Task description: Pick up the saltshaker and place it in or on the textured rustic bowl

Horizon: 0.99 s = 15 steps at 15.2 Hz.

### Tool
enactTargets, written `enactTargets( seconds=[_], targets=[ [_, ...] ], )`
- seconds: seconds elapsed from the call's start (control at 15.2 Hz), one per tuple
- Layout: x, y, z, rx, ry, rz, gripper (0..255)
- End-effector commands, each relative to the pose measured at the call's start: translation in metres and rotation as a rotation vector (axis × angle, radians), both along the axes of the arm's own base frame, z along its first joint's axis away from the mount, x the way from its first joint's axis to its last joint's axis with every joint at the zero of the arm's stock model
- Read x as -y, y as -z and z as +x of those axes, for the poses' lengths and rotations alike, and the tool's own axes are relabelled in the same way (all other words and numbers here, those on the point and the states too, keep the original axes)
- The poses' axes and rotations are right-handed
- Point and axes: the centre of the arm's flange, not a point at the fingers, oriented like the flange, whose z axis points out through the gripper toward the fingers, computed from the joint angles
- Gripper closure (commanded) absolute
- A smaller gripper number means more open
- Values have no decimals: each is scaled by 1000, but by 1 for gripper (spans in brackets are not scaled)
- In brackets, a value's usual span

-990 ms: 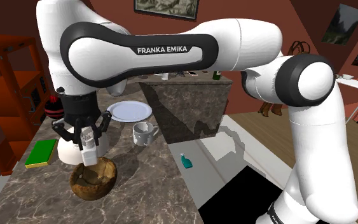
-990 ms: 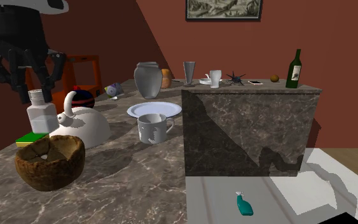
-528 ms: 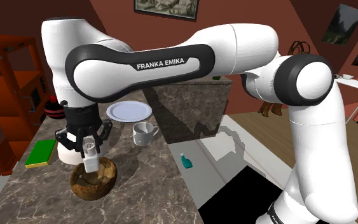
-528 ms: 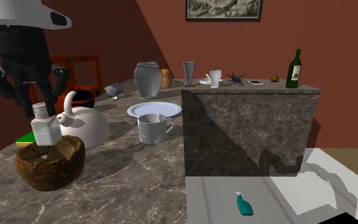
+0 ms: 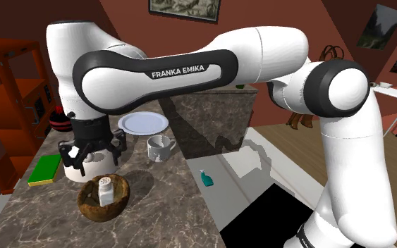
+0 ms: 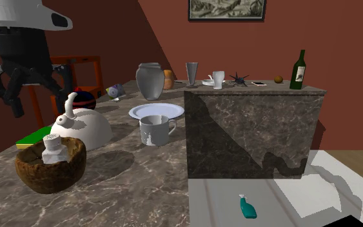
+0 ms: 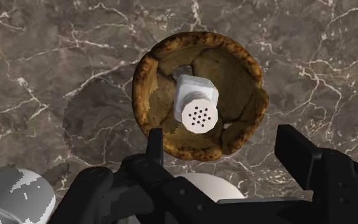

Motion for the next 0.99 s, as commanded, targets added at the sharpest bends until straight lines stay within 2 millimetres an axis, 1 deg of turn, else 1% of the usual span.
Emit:
enactTargets(
  seconds=[0.0,0.2,0.4,0.46,0.92],
  targets=[
    [0,0,0,0,0,0,0],
    [0,0,0,0,0,0,0],
    [0,-40,0,0,0,0,0],
    [0,-50,0,0,0,0,0],
    [0,-50,0,0,0,0,0]
  ],
)
